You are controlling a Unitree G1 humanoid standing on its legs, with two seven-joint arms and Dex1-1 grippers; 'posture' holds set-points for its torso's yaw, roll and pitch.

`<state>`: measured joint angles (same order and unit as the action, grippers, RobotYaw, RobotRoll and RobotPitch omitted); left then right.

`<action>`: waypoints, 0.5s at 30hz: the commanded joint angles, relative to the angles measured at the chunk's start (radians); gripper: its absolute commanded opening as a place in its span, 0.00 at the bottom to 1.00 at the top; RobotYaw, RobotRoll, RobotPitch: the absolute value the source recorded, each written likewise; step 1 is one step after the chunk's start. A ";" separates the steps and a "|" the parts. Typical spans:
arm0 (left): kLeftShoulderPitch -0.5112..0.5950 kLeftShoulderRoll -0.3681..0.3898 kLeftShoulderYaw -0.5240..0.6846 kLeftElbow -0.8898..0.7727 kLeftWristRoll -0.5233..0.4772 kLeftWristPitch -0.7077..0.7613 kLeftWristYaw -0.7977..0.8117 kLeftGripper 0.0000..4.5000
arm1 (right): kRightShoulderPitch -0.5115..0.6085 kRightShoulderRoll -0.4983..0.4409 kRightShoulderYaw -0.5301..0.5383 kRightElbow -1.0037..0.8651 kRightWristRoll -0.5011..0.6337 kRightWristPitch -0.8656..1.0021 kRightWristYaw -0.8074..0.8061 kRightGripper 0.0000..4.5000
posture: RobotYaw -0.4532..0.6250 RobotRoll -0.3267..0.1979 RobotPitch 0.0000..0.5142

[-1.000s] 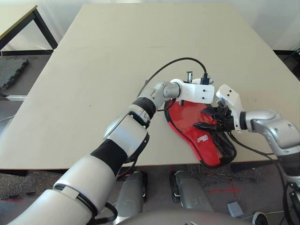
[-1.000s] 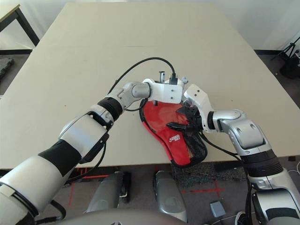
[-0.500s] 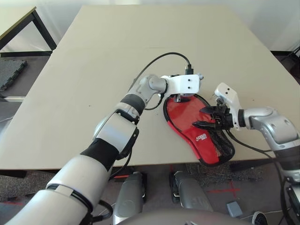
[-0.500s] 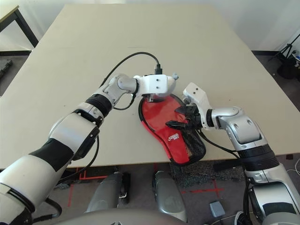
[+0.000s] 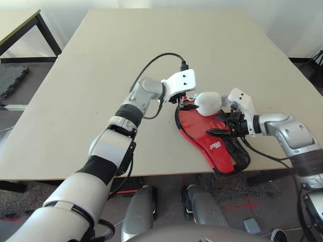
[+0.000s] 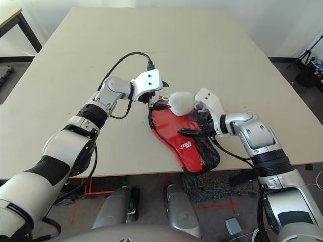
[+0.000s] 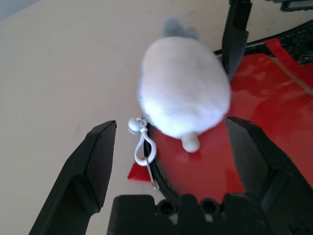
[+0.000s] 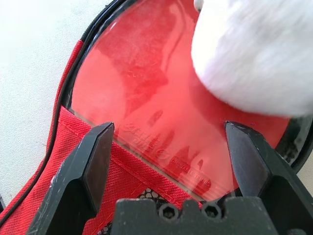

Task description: Store the ping-pong paddle in its case and zip it.

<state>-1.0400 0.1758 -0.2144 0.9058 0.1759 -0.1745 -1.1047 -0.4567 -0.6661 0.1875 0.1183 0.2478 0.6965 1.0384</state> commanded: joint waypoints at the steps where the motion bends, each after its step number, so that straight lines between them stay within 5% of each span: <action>1: 0.062 0.034 -0.030 -0.124 -0.025 0.077 -0.069 0.99 | 0.047 0.021 0.085 0.082 -0.044 0.030 -0.002 1.00 | 0.45 0.62 0.20; 15: 0.224 0.020 -0.131 -0.358 -0.037 0.288 -0.077 0.99 | 0.078 0.014 0.076 0.058 -0.058 0.040 0.013 1.00 | 0.44 0.62 0.26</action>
<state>-0.8307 0.2076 -0.3266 0.5651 0.1465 0.0895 -1.1935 -0.4407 -0.6571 0.1873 0.1201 0.2147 0.6896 1.0443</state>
